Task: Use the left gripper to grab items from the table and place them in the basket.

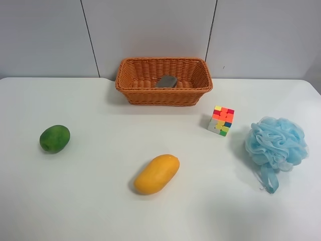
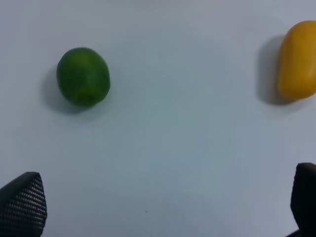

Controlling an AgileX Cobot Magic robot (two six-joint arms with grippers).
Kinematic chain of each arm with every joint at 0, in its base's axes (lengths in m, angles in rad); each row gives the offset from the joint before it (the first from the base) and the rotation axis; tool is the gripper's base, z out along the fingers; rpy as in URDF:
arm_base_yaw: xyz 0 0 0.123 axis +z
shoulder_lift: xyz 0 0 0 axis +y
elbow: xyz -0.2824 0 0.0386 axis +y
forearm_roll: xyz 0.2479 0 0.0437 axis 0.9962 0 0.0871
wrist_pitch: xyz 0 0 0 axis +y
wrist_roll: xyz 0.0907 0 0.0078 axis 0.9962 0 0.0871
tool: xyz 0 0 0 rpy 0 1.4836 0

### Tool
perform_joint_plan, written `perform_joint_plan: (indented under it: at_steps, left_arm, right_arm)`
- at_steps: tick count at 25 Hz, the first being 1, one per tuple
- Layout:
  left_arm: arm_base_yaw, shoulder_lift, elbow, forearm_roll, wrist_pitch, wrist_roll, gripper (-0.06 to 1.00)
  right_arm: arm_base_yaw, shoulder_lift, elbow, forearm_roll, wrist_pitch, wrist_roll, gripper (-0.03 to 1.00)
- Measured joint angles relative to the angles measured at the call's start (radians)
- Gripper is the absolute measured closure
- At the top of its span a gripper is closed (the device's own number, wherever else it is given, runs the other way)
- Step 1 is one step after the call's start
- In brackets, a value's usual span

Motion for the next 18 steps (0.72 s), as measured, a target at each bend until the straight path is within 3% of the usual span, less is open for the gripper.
perform_joint_plan:
  at_steps: [3,11,18]
  left_arm:
    - [0.073,-0.064,0.059,-0.027,0.002,0.029,-0.05]
    - [0.251,-0.233,0.064,-0.071,0.000,0.092,-0.05]
    - [0.300,-0.295,0.064,-0.072,0.001,0.094,-0.05]
  right_arm:
    - [0.000,0.000,0.000,0.000,0.000,0.000,-0.03]
    - [0.000,0.000,0.000,0.000,0.000,0.000,-0.03]
    - [0.000,0.000,0.000,0.000,0.000,0.000,-0.03]
